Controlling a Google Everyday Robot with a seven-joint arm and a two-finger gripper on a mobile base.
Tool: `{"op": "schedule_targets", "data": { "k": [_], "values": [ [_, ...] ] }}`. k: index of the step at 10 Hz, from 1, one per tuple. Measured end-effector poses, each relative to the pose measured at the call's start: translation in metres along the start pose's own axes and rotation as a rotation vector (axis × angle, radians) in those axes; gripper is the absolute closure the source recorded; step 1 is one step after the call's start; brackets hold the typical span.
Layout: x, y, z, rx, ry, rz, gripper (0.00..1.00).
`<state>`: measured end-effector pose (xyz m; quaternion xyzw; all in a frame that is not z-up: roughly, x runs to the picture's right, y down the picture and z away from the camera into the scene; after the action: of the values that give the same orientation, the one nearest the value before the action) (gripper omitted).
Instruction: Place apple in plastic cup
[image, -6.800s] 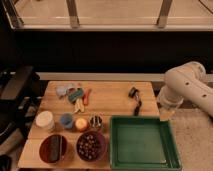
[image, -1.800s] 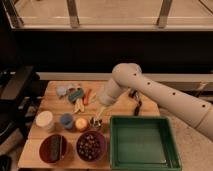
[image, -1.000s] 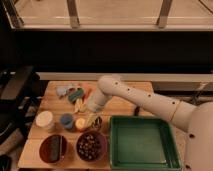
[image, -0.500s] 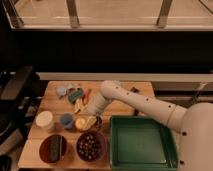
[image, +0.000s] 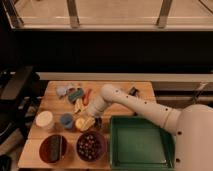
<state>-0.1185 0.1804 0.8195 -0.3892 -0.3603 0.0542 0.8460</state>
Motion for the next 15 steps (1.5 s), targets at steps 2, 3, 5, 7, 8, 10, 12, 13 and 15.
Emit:
{"op": "schedule_targets", "data": {
  "k": [2, 3, 5, 7, 8, 10, 12, 13, 15],
  "values": [
    [0.001, -0.001, 0.006, 0.004, -0.016, 0.002, 0.46],
    [0.0, -0.001, 0.007, 0.009, -0.018, -0.002, 0.54],
    [-0.002, 0.0, 0.0, 0.03, -0.018, -0.016, 0.77],
    [-0.003, -0.001, -0.01, 0.052, -0.012, -0.024, 0.94],
    [-0.001, -0.003, -0.023, 0.077, -0.004, -0.031, 1.0],
    [-0.002, -0.008, -0.054, 0.124, 0.019, -0.047, 1.0],
    [-0.013, -0.015, -0.086, 0.165, 0.038, -0.085, 1.0],
    [-0.018, -0.019, -0.098, 0.18, 0.036, -0.101, 1.0],
    [-0.031, -0.021, -0.111, 0.184, 0.008, -0.14, 1.0]
  ]
}}
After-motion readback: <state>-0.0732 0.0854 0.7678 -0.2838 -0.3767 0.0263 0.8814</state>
